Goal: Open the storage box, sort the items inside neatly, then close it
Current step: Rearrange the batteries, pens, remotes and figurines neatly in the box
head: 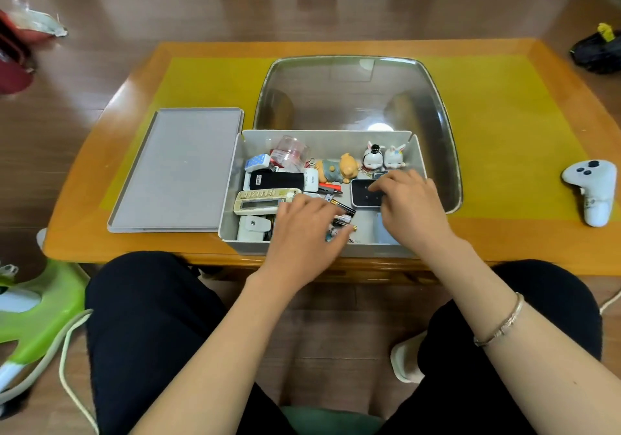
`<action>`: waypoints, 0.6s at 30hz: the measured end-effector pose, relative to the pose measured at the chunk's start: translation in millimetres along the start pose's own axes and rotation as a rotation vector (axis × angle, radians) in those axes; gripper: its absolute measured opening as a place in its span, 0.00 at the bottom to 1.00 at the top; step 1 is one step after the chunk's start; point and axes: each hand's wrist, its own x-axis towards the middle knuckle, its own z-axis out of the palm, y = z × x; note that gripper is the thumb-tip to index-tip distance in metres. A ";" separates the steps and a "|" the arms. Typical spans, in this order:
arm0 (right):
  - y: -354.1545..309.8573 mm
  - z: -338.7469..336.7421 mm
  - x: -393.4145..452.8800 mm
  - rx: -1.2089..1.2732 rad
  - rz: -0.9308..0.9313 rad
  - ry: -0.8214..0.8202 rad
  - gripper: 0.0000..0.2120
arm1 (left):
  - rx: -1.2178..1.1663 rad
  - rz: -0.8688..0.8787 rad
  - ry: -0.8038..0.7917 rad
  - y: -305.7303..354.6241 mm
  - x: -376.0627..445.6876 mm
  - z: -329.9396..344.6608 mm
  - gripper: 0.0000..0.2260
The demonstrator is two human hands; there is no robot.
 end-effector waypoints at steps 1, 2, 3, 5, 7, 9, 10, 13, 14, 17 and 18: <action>-6.3 2.0 0.5 0.022 -0.014 -0.004 0.16 | -0.013 -0.039 0.072 -7.5 -1.4 -4.6 0.12; -12.6 4.3 1.0 0.042 -0.024 -0.011 0.16 | -0.018 -0.086 0.134 -15.3 -2.6 -8.2 0.10; -18.8 6.9 1.3 0.064 -0.030 -0.020 0.15 | -0.010 -0.138 0.181 -23.6 -3.6 -11.3 0.09; -30.5 11.7 2.3 0.109 -0.041 -0.039 0.15 | 0.036 -0.244 0.228 -39.2 -5.2 -15.5 0.09; -41.1 16.8 4.4 0.152 -0.051 -0.069 0.15 | 0.072 -0.330 0.243 -52.3 -6.3 -18.0 0.11; -50.2 22.1 8.2 0.182 -0.052 -0.121 0.17 | 0.081 -0.381 0.230 -62.6 -6.8 -18.3 0.13; -54.0 25.0 10.2 0.197 -0.047 -0.149 0.18 | 0.081 -0.396 0.215 -66.5 -6.6 -17.6 0.14; -62.0 33.2 16.4 0.241 -0.025 -0.213 0.23 | 0.102 -0.415 0.149 -73.0 -4.4 -14.6 0.16; -63.9 35.3 18.6 0.252 -0.017 -0.230 0.24 | 0.121 -0.414 0.117 -74.0 -3.3 -13.4 0.17; -69.5 40.8 25.6 0.282 0.003 -0.260 0.30 | 0.183 -0.385 0.019 -78.0 -0.5 -10.0 0.20; -71.0 42.4 27.4 0.285 0.004 -0.264 0.31 | 0.193 -0.376 -0.003 -79.6 -0.4 -9.1 0.21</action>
